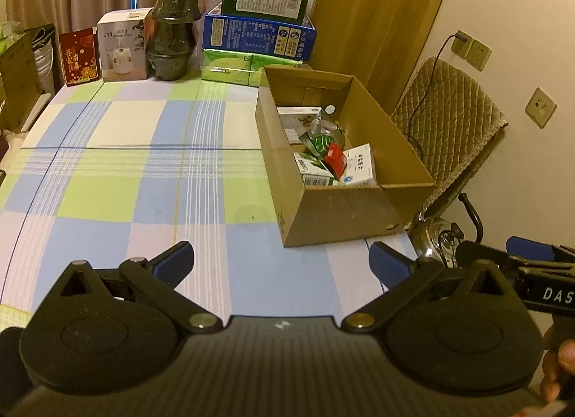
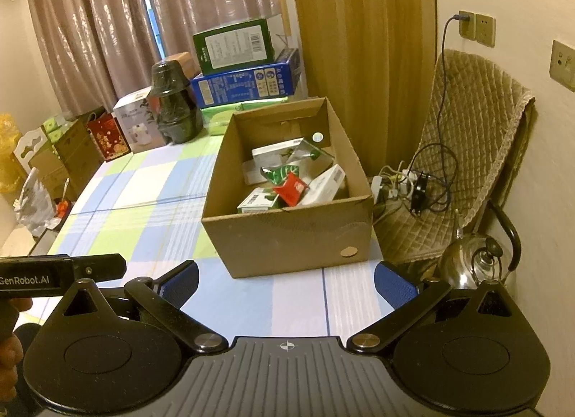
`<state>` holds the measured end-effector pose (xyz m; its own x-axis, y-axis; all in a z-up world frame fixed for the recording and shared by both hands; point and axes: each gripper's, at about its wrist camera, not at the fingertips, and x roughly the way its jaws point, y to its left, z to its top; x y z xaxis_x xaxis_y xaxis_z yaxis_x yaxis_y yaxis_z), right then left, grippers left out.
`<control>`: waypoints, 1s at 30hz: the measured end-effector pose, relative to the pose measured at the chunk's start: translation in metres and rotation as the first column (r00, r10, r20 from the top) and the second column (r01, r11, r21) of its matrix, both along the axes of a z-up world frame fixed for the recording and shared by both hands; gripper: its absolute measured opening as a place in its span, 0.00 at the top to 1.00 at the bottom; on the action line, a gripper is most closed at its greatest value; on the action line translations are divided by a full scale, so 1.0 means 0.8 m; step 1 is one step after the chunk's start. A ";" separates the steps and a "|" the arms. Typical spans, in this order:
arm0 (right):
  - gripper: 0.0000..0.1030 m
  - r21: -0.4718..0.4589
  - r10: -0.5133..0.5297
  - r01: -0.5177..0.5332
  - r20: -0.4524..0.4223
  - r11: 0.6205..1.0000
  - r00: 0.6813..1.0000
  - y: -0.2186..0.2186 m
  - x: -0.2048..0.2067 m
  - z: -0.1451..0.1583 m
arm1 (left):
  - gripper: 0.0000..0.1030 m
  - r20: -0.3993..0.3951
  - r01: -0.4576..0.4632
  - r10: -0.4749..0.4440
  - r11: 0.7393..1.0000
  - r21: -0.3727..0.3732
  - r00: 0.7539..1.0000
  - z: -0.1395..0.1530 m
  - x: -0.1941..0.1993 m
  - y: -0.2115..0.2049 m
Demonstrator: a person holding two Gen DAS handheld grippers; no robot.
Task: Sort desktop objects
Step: 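Withdraw both tools from the box back over the table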
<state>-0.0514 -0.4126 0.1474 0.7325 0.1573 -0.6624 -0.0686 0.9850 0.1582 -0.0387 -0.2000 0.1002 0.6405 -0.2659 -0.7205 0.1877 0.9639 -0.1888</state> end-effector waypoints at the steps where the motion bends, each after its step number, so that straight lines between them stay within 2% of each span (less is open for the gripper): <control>1: 0.02 -0.003 0.000 0.000 -0.001 1.000 1.000 0.001 -0.002 0.001 | 0.01 -0.004 0.003 -0.003 1.000 -0.005 1.000 0.000 -0.001 0.000; 6: 0.02 -0.018 0.003 -0.003 -0.003 1.000 1.000 0.004 -0.009 0.006 | 0.01 -0.012 0.009 -0.009 1.000 -0.013 1.000 -0.002 -0.008 0.000; 30: 0.02 -0.033 0.004 -0.005 -0.011 0.999 1.000 0.006 -0.011 0.002 | 0.01 -0.018 0.017 -0.017 0.999 0.039 1.000 -0.012 -0.014 -0.011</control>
<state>-0.0600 -0.4081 0.1493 0.7243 0.1383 -0.6755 -0.0714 0.9895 0.1260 -0.0499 -0.2086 0.0902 0.6235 -0.2483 -0.7414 0.2012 0.9673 -0.1547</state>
